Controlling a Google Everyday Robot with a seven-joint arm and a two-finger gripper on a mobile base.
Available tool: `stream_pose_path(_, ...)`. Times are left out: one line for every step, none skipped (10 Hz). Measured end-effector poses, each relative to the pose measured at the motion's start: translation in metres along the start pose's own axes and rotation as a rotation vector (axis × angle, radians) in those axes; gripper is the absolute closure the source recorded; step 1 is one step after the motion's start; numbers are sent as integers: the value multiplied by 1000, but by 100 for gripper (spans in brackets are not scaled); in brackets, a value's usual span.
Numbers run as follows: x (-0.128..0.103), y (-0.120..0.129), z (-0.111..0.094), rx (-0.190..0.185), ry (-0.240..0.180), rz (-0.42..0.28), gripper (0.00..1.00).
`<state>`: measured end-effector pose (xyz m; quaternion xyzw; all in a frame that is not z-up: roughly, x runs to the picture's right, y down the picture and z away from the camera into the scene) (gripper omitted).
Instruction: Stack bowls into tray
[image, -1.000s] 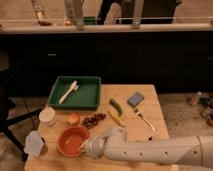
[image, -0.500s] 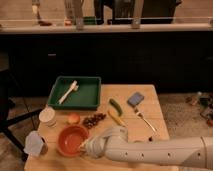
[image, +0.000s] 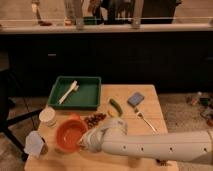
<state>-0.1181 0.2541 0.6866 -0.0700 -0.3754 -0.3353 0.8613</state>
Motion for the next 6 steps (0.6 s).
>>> stream_pose_path(6,-5,-4,-17,-6,-22,100)
stream_pose_path(13,-10,-7,-26,-14,-38,100)
stream_pose_path(23,-13,-10,-35,-23,-54,100)
stream_pose_path(37,-18,-13,-40,-34,-70,100)
stream_pose_path(55,-26,-14,-46,-47,-89,100)
stream_pose_path(67,-30,-14,-50,-57,-99,100)
